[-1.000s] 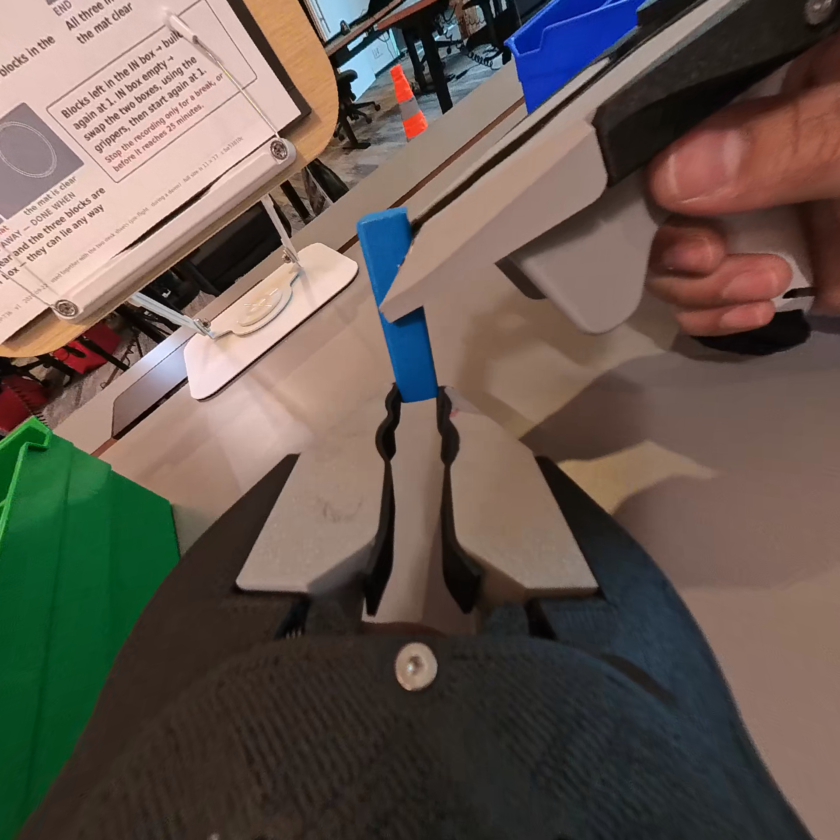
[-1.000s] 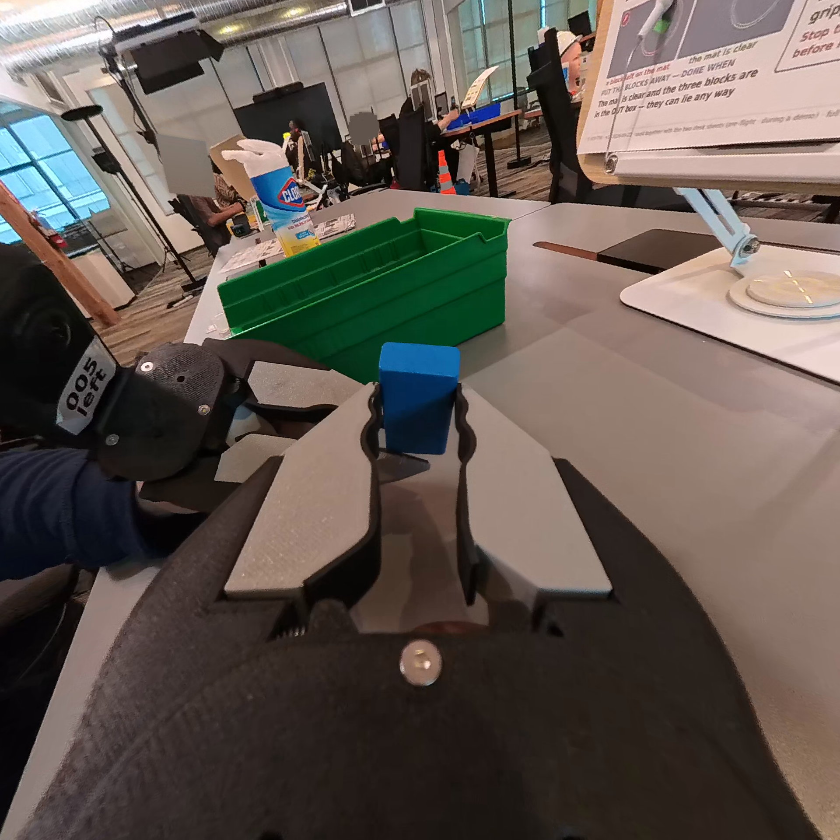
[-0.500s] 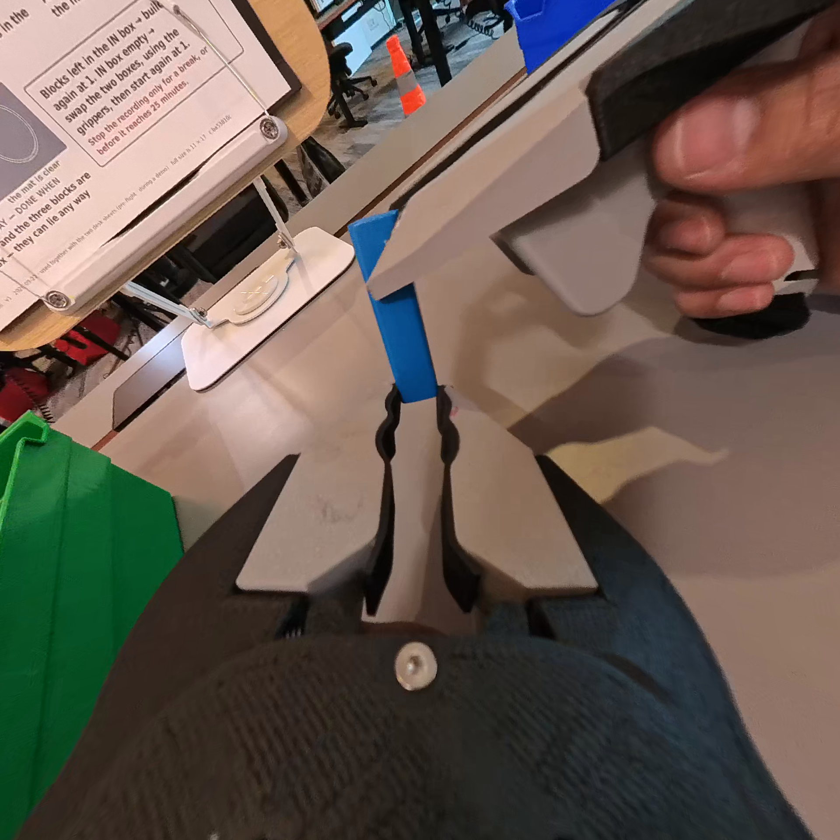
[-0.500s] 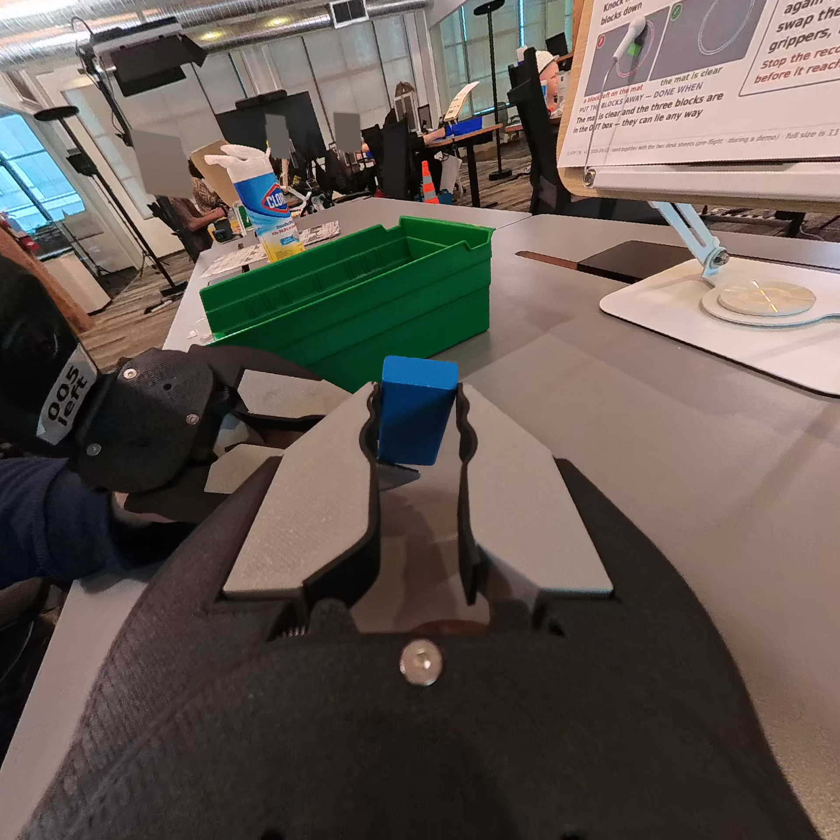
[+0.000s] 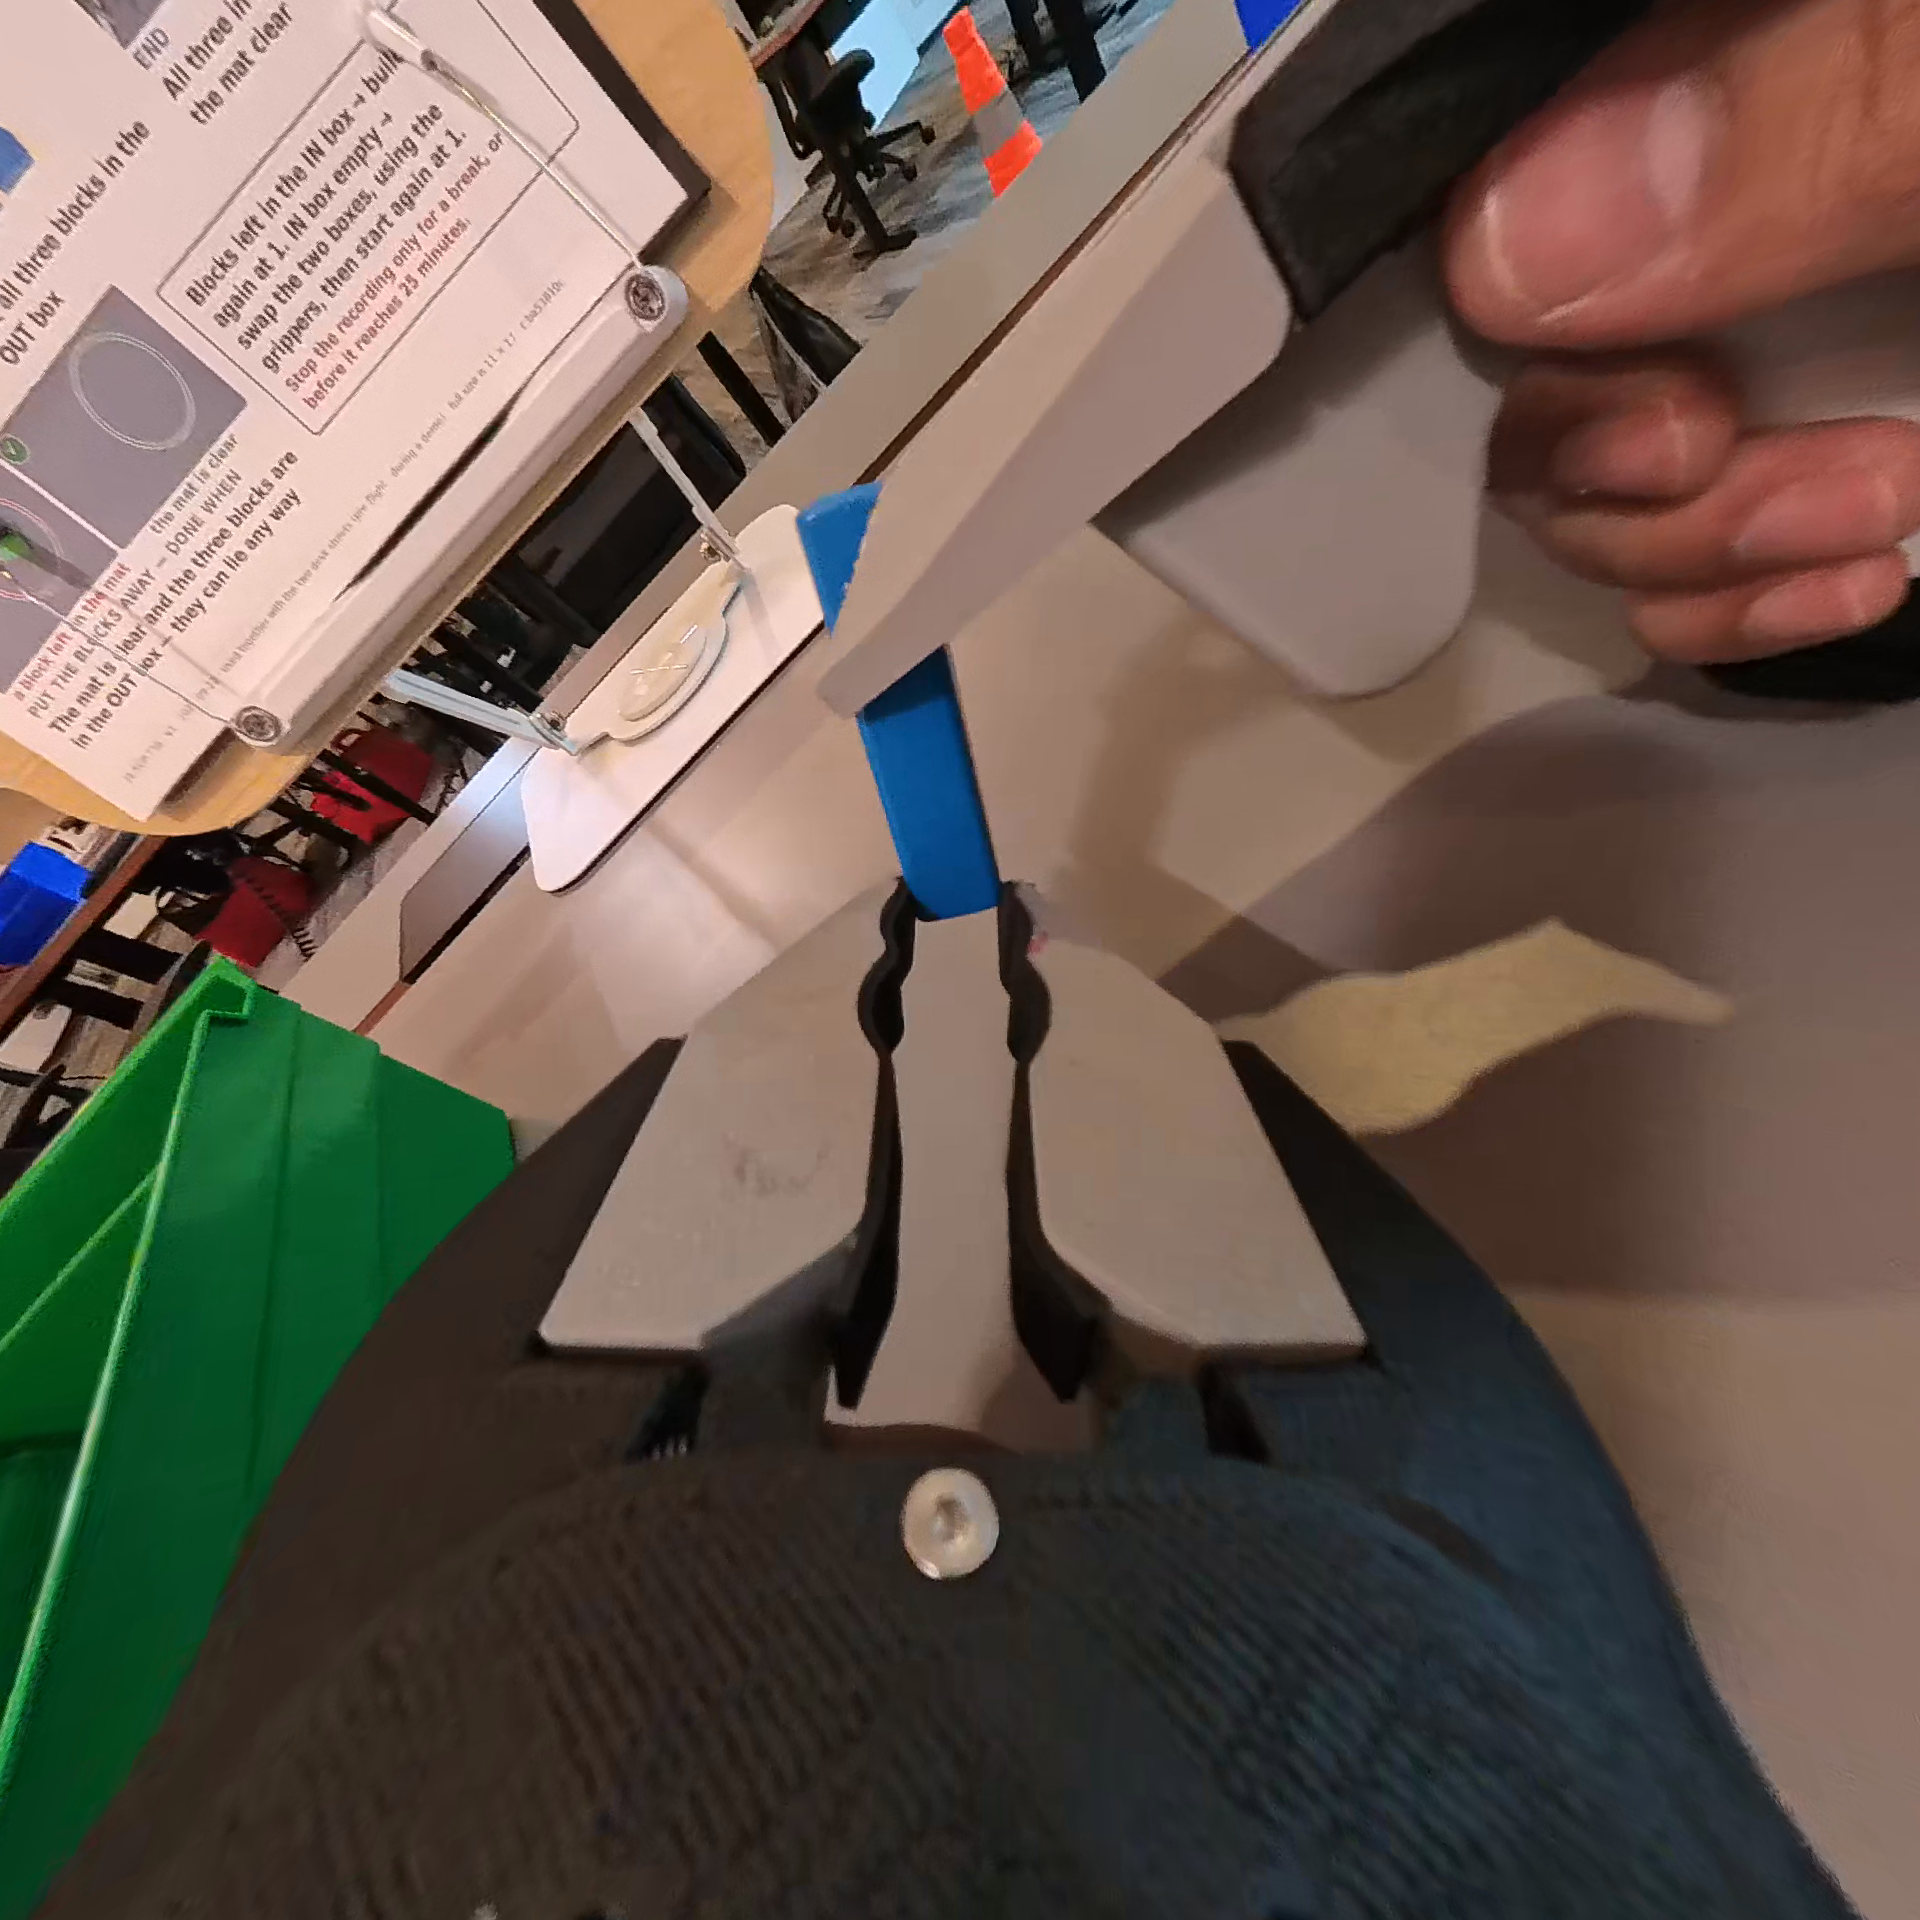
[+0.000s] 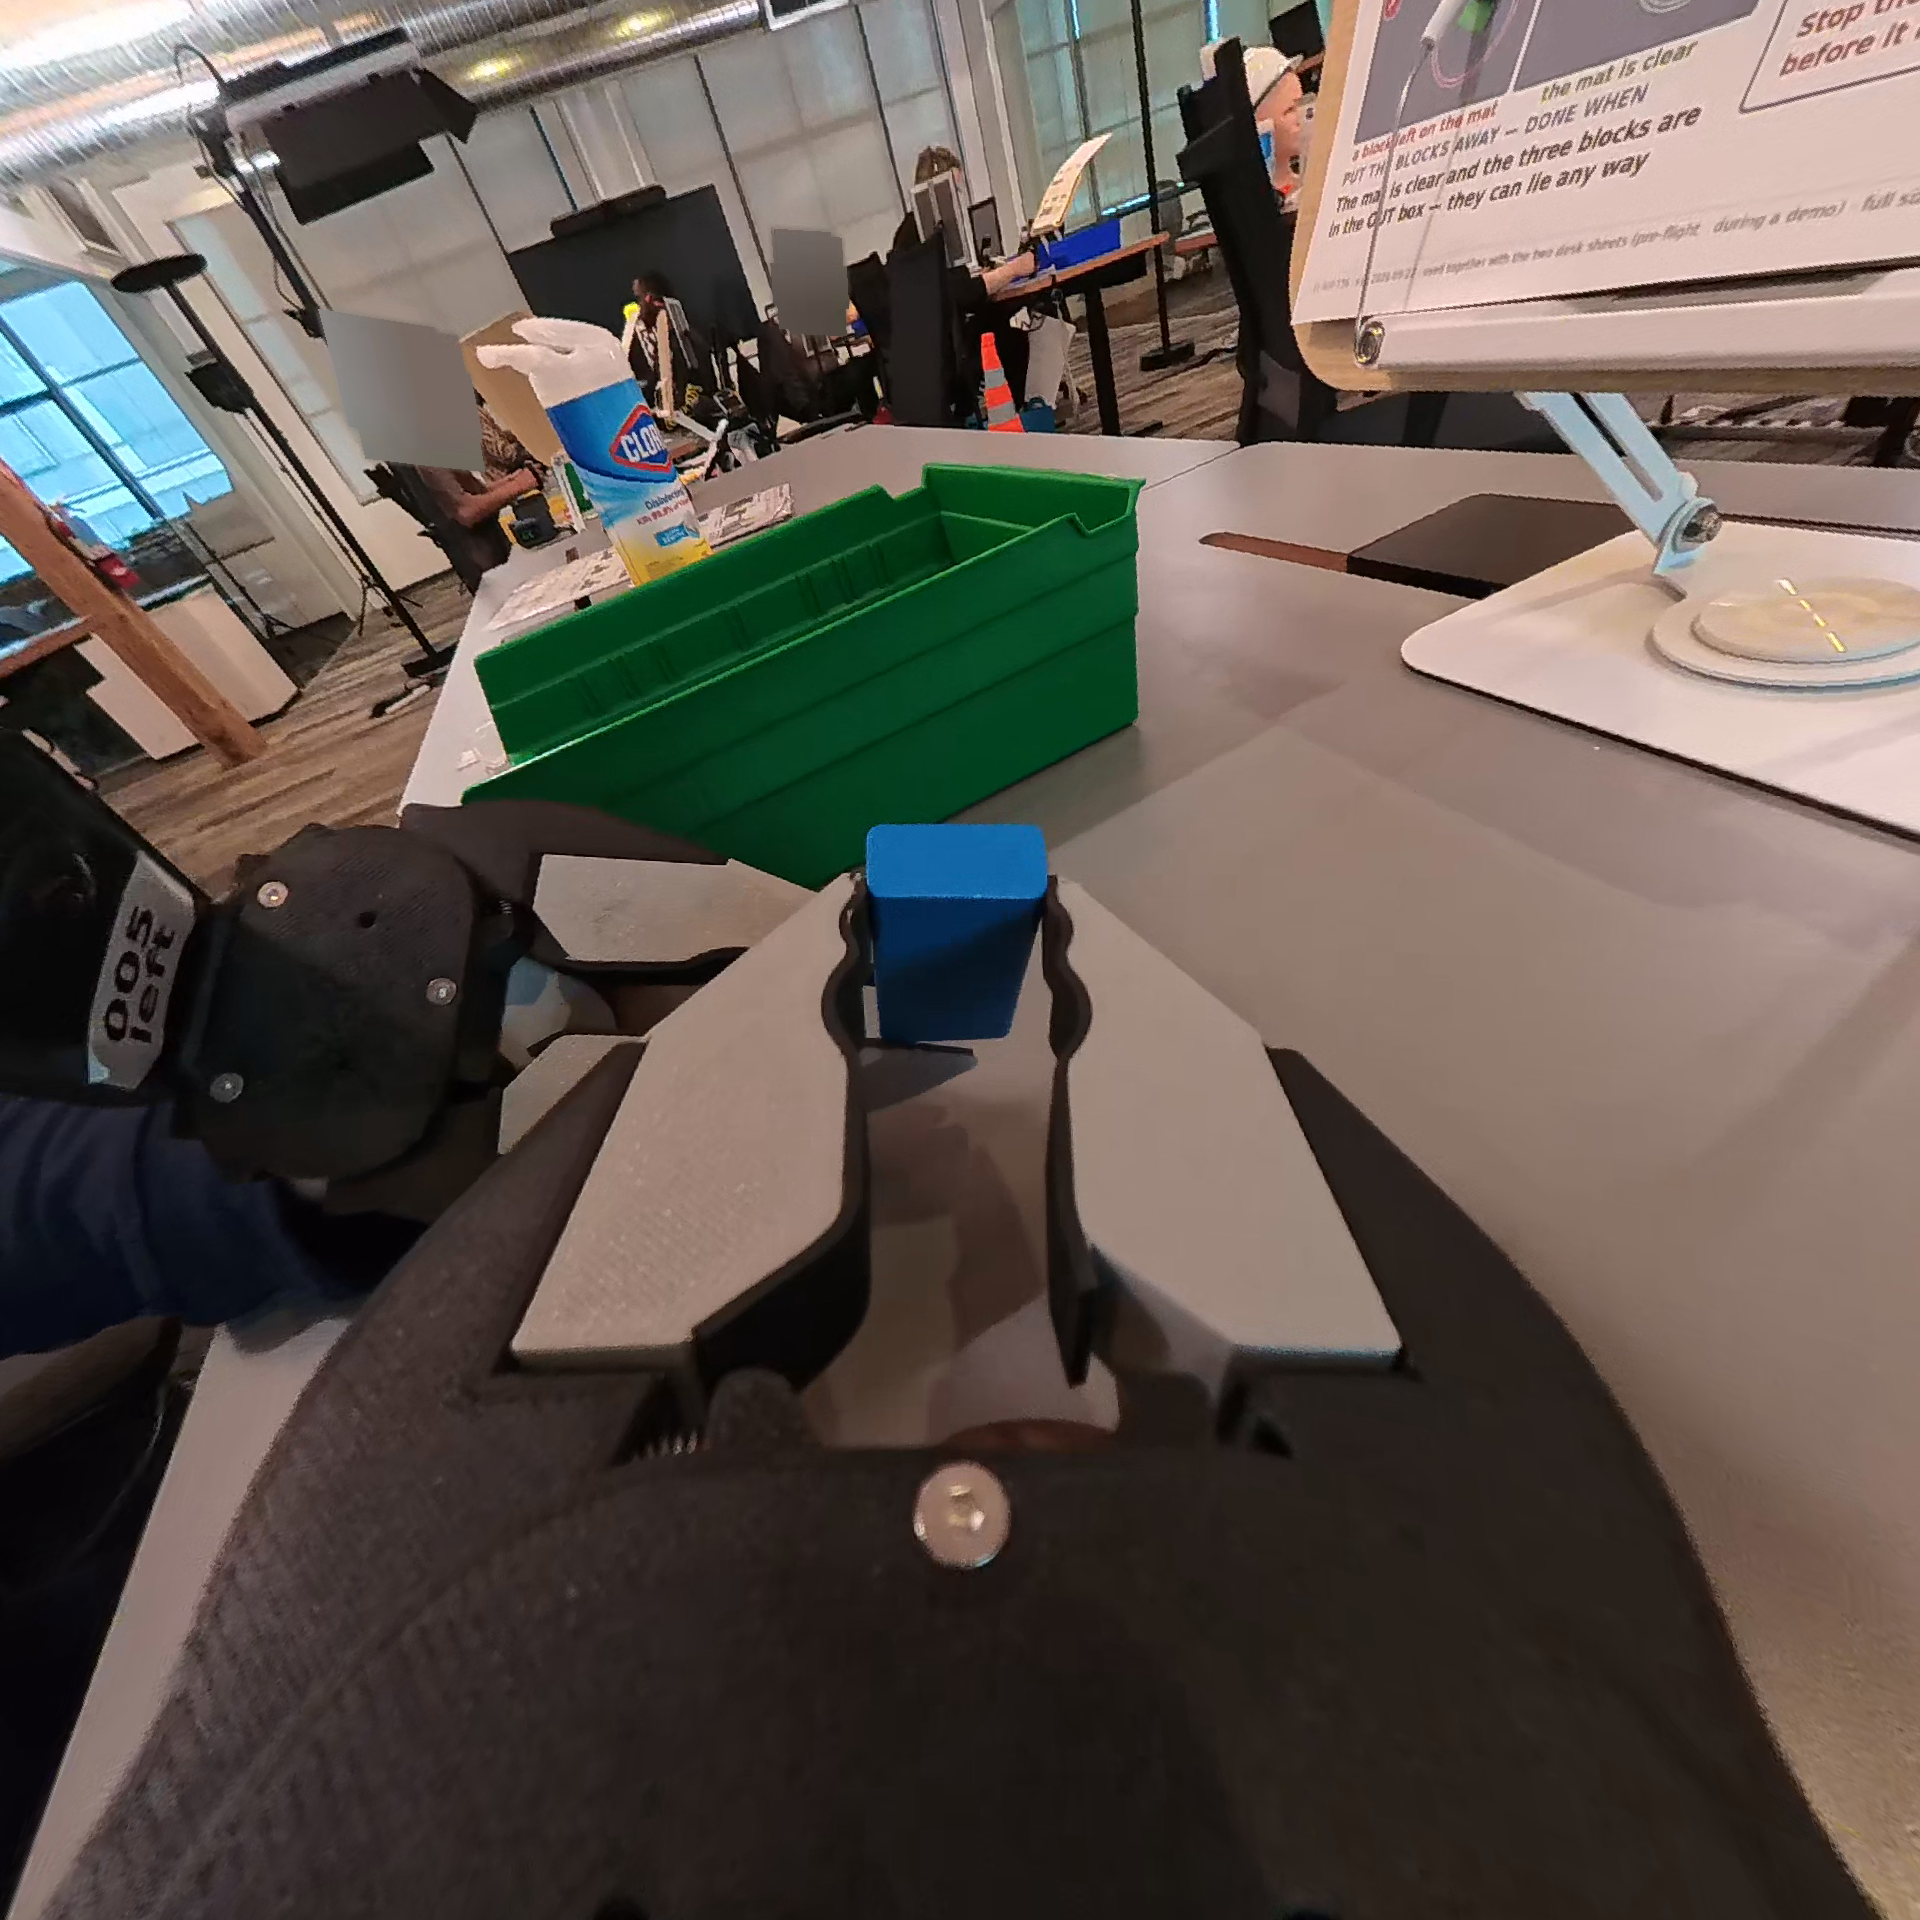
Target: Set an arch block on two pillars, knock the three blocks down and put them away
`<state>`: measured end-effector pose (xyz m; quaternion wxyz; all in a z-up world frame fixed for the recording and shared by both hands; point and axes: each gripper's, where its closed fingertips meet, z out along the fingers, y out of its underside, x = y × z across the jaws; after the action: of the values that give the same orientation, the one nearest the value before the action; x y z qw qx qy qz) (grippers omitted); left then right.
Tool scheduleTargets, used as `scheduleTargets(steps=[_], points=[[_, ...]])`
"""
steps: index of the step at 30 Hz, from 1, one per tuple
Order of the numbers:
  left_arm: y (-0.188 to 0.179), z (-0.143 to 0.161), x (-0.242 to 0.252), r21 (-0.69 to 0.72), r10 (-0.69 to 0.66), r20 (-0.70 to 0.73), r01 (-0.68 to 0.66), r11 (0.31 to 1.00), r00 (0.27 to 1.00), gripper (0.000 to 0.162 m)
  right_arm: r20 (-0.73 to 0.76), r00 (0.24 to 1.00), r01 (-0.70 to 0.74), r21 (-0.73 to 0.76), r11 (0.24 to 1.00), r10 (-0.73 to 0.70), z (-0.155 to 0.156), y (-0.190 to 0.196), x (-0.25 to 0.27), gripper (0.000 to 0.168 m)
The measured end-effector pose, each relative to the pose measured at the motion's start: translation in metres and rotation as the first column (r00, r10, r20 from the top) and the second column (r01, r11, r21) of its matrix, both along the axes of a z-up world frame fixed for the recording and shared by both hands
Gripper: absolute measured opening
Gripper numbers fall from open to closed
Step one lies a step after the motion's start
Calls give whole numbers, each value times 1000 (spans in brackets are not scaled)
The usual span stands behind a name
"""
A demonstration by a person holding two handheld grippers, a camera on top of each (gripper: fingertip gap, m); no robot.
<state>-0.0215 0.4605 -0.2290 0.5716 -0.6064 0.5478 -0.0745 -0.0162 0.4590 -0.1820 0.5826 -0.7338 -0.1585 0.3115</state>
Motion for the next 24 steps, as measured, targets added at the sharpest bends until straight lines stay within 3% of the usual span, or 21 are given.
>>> scheduleTargets(steps=[19,20,22,24], points=[[-12,-5,5,10,-56,-17,56,998,998,15,47,998,-35,7,999,34,2,-5,1,30],[-15,-5,6,2,-71,-9,71,997,997,16,74,997,-37,4,999,37,1,-6,2,30],[-21,-1,8,-46,-105,40,107,993,994,37,173,984,-42,-7,999,42,-3,-8,11,30],[-26,5,8,-157,-137,135,158,975,981,34,299,954,-23,-20,1000,28,-10,-10,28,30]])
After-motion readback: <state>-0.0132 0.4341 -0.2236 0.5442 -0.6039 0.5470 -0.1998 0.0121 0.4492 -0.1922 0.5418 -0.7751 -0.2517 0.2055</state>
